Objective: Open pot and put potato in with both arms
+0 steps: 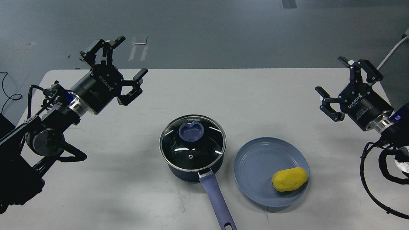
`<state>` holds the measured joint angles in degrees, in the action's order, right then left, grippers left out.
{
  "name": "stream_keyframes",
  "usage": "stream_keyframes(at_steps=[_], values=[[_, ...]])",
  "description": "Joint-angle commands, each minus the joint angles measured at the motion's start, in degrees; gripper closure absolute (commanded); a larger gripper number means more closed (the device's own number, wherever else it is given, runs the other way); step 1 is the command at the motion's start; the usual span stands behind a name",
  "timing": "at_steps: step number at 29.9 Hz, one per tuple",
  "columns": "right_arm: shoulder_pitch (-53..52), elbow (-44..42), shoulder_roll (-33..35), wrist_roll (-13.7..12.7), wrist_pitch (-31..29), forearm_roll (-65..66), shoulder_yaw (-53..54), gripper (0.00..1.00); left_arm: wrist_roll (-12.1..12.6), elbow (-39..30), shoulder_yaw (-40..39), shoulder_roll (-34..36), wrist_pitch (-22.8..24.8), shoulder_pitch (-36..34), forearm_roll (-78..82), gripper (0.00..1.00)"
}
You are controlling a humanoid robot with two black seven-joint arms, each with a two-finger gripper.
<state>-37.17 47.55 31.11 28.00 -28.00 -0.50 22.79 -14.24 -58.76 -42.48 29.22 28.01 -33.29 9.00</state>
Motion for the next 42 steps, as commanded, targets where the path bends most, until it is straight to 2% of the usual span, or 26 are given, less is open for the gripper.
stream_keyframes(at_steps=[1, 11, 15, 19, 25, 28, 30, 33, 35, 39, 42], values=[[0.08, -0.61, -0.78, 0.0, 0.0, 0.06, -0.03, 0.0, -0.09, 0.05, -0.06, -0.04, -0.01, 0.51, -0.04, 0.02], [1.04, -2.2, -1.4, 0.0, 0.0, -0.03, -0.11, 0.0, -0.09, 1.62, 0.82, 0.05, -0.01, 0.16, -0.04, 0.02], [0.96, -2.11, -1.05, 0.0, 0.0, 0.06, -0.9, 0.0, 0.52, 2.5, 0.91, 3.38, -0.01, -0.28, 0.05, 0.02], [0.35, -2.37, -0.53, 0.0, 0.0, 0.06, -0.99, 0.0, 0.61, 4.09, 0.56, 3.65, -0.01, -1.95, -0.04, 0.02], [-4.49, -1.67, 2.9, 0.0, 0.0, 0.15, -1.34, 0.0, -1.32, 4.0, 0.82, 4.62, -0.01, -2.92, 0.05, 0.02], [-4.67, -1.41, 3.96, 0.0, 0.0, 0.24, -1.34, 0.0, -3.86, 4.0, 0.91, 4.27, -0.01, -3.09, 0.66, 0.02], [-4.32, -1.49, 4.05, 0.0, 0.0, 0.24, -2.04, 0.0, -4.48, 3.04, 0.65, 4.62, -0.01, -3.27, 3.03, 0.02], [-4.14, -1.67, 4.66, 0.0, 0.0, 0.24, -4.24, 0.0, -5.53, -0.73, 0.47, 5.5, -0.01, -3.97, 10.92, 0.02], [-4.14, -1.84, 5.1, 0.0, 0.0, 0.24, -4.86, 0.0, -6.94, -6.78, 0.03, 7.78, -0.01, -4.94, 19.96, 0.02], [-4.14, -1.85, 5.1, 0.0, 0.0, 0.24, -4.95, 0.0, -7.03, -13.65, 0.03, 9.8, -0.01, -6.52, 28.68, 0.02], [-3.96, -1.93, 5.28, 0.0, 0.0, 0.24, -4.95, 0.0, -7.12, -21.63, 0.03, 12.09, -0.01, -6.96, 46.55, 0.02]])
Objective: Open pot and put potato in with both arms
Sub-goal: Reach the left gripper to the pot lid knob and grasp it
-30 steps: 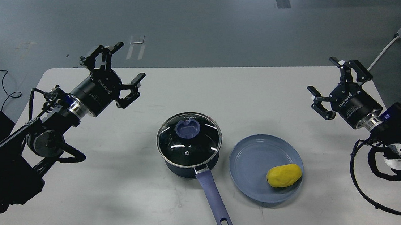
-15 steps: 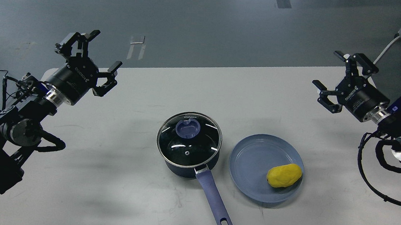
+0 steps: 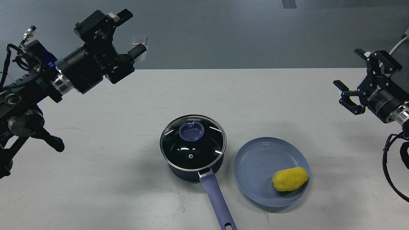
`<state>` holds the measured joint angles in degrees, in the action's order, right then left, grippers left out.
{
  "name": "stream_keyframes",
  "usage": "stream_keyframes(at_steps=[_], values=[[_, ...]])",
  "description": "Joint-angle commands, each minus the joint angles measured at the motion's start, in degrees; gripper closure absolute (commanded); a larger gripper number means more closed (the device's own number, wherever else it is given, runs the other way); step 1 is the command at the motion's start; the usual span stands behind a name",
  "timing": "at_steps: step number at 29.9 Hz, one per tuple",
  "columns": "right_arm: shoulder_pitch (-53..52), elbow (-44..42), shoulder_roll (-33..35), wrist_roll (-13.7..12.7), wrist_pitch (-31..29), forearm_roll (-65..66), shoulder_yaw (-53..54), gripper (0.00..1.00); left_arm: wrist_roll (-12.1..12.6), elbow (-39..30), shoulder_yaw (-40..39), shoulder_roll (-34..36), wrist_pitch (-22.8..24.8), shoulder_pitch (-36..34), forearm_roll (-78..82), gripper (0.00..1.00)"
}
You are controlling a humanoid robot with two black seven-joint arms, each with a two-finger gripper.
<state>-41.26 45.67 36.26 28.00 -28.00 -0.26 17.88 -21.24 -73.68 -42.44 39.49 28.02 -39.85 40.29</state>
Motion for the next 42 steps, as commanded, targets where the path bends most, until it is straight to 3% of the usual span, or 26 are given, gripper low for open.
stream_keyframes(at_steps=[1, 2, 4, 7, 10, 12, 17, 42], values=[[0.22, -0.23, 0.13, 0.0, 0.0, 0.08, -0.13, 0.0, -0.29, -9.26, 0.08, 1.82, -0.33, -0.31, 23.69, 0.02], [0.22, -0.23, 0.13, 0.0, 0.0, 0.08, -0.13, 0.0, -0.29, -9.29, 0.08, 1.82, -0.33, -0.31, 23.78, 0.02], [0.39, -0.41, 0.13, 0.0, 0.0, 0.08, -0.22, 0.0, -2.3, -12.0, 0.96, 1.82, -3.83, -0.23, 38.56, 0.02], [1.09, -0.41, 0.04, 0.0, 0.0, 0.08, -0.3, 0.0, -3.46, -13.07, 2.62, 1.2, -5.34, 0.13, 53.69, 0.02], [1.54, -0.49, 0.04, 0.0, 0.0, 0.34, -0.3, 0.0, -4.16, -13.33, 4.47, 1.46, -7.0, 0.22, 60.41, 0.02], [2.06, -0.41, 0.04, 0.0, 0.0, 0.43, -0.39, 0.0, -6.61, -13.51, 7.62, 1.99, -11.04, 0.22, 67.86, 0.02], [2.5, -0.32, -0.05, 0.0, 0.0, 0.43, -0.48, 0.0, -6.76, -13.33, 10.97, 1.55, -15.97, 0.22, 78.6, 0.02], [2.59, -0.32, -0.23, 0.0, 0.0, 0.52, -0.48, 0.0, -6.76, -5.34, 15.29, -3.72, -16.15, -0.84, 83.81, 0.02]])
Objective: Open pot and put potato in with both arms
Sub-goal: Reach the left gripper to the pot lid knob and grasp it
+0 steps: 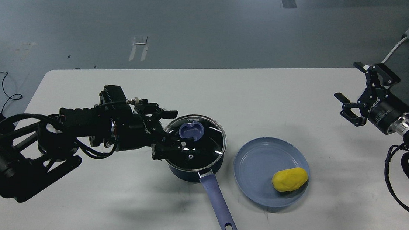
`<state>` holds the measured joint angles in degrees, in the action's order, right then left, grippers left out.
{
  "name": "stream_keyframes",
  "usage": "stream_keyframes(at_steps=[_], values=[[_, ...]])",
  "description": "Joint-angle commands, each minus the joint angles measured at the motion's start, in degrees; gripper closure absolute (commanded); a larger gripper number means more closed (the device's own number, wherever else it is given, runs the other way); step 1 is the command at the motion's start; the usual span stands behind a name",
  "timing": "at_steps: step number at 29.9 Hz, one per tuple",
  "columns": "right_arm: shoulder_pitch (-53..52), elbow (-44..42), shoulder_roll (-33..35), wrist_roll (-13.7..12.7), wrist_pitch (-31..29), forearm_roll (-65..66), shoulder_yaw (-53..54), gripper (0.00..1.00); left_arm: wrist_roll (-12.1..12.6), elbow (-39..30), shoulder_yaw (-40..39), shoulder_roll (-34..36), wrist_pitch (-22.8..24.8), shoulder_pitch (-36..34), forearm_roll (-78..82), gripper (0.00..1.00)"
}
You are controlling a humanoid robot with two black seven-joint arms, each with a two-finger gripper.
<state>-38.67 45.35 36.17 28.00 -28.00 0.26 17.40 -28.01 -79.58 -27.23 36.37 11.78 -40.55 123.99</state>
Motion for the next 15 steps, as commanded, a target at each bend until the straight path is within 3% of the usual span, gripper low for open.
stream_keyframes(at_steps=[1, 15], values=[[0.0, 0.0, -0.04, 0.0, 0.0, 0.0, 0.0, 0.0, 0.01, 0.74, 0.16, -0.77, 0.0, -0.15, 0.11, 0.02], [0.17, 0.0, -0.04, 0.0, 0.0, 0.0, -0.08, 0.0, 0.01, 2.24, 1.66, -2.71, 0.0, -0.24, 0.46, 0.02]])
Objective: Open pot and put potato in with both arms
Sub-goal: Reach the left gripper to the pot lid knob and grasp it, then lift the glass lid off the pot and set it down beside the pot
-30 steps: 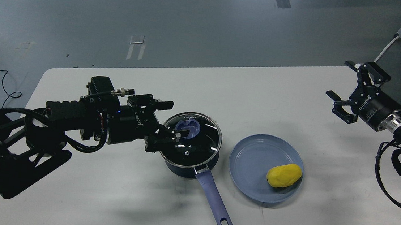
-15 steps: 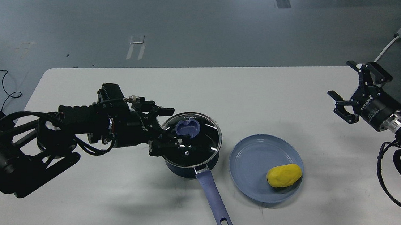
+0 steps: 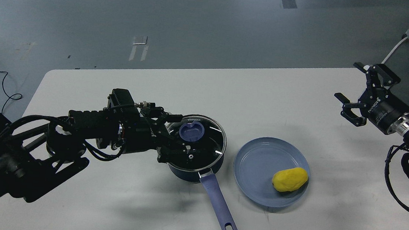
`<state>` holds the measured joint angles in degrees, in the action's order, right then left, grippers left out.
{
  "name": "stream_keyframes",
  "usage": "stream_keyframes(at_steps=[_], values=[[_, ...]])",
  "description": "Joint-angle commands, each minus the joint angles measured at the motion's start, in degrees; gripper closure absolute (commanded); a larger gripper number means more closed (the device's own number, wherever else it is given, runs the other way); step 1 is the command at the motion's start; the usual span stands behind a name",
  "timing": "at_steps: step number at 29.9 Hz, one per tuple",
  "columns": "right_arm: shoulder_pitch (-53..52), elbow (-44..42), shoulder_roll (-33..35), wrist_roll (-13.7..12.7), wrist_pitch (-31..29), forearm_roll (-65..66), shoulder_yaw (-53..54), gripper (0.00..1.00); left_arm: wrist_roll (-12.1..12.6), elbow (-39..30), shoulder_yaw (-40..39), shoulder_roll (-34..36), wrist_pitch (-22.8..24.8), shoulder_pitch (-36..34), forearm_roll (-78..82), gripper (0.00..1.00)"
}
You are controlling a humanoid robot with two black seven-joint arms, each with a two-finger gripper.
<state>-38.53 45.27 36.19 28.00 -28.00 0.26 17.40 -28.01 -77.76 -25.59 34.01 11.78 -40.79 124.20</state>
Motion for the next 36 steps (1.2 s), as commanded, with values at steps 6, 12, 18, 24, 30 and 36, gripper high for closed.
stream_keyframes(at_steps=[6, 12, 18, 24, 30, 36], values=[[0.03, 0.09, -0.07, 0.0, 0.0, 0.0, 0.0, 0.0, 0.01, 1.29, 0.1, -1.58, 0.0, 0.01, 0.8, 0.04], [0.12, 0.17, -0.07, 0.0, 0.0, 0.0, 0.0, 0.0, 0.01, 1.29, 0.1, -2.28, 0.0, 0.01, 0.8, 0.08], [0.03, 0.26, -0.51, 0.0, 0.0, 0.0, 0.0, 0.0, 0.01, 1.73, 0.45, -2.28, 0.0, 0.1, 0.8, 0.33], [0.03, 0.17, -0.6, 0.0, 0.0, 0.0, 0.0, 0.0, 0.01, 1.82, 0.45, -2.28, 0.0, 0.01, 0.8, 0.56], [0.03, 0.17, -0.6, 0.0, 0.0, 0.0, 0.0, 0.0, 0.01, 1.38, 0.37, -2.28, 0.0, -1.04, 0.8, 0.7], [0.03, 0.17, -0.6, 0.0, 0.0, 0.0, 0.0, 0.0, 0.01, -1.51, 0.37, -0.19, 0.0, -4.99, 0.8, 0.69]])
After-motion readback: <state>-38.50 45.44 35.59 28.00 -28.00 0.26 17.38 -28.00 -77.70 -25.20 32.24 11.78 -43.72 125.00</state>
